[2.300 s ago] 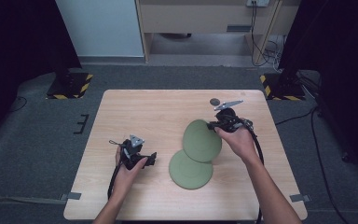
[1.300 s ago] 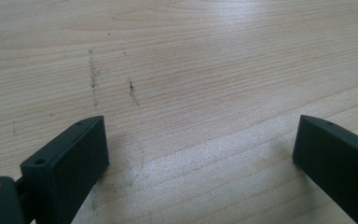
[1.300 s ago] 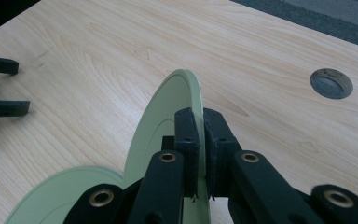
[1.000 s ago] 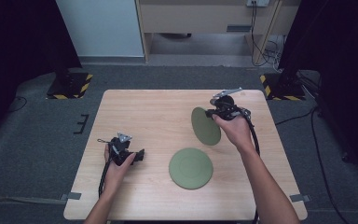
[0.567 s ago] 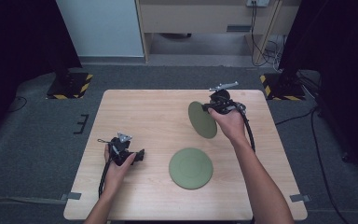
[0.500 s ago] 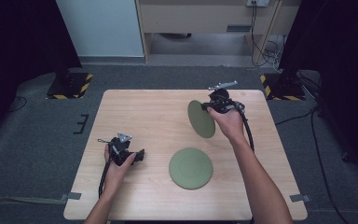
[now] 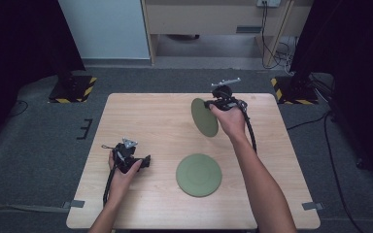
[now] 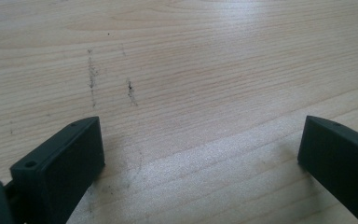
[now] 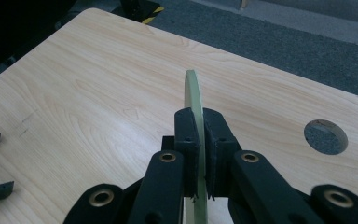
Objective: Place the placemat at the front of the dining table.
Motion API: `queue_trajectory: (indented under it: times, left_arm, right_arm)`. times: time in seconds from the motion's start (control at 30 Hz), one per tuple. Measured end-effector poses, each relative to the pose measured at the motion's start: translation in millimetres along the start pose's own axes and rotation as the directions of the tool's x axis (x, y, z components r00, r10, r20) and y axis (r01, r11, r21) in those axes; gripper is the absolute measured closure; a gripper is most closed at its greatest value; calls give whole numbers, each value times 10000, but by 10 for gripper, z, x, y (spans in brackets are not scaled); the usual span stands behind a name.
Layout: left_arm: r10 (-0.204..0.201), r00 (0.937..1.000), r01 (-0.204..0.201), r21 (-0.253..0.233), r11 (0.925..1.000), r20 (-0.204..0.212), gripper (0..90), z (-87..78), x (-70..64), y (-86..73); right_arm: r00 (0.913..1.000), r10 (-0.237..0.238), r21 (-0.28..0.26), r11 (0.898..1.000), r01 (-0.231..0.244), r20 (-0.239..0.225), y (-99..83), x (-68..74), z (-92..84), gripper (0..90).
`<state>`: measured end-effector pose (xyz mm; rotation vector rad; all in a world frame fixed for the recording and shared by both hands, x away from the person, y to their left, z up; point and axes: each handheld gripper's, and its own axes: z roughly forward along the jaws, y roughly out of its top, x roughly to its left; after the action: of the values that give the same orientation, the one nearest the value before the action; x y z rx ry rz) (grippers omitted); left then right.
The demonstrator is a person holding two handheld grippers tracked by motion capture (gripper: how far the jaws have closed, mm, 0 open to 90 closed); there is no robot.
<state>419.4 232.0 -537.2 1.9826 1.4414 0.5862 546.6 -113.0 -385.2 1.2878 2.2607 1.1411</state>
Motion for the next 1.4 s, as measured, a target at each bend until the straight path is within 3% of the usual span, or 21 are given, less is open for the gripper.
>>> queue_trajectory:
  times: [0.1, 0.53, 0.8, 1.07, 1.4]
  left_arm:
    - [-119, 9998, 119, -3, 9999, -177, 0, -10, -22, -9]
    - [-111, 9998, 111, 1, 9999, -164, 0, -15, -22, -13]
    - [-148, 9997, 148, -18, 9999, -177, 0, -15, -26, -15]
    - [-134, 9997, 134, 3, 9999, -190, 0, -17, -26, -15]
    - [-141, 9997, 141, -1, 9999, -192, 0, -17, -27, -15]
  right_arm:
    - [10000, -13, -29, 10000, 13, -28, 57, 23, 59, 858]
    - [9997, -125, -189, 9997, 121, -229, 245, 239, 274, 859]
    - [9984, 175, -362, 9992, -194, -537, 290, 335, 405, 858]
    - [9973, 548, -146, 9983, -555, -479, 160, 199, 458, 858]
    - [9944, 1038, -267, 9942, -1043, -208, 25, -71, 370, 858]
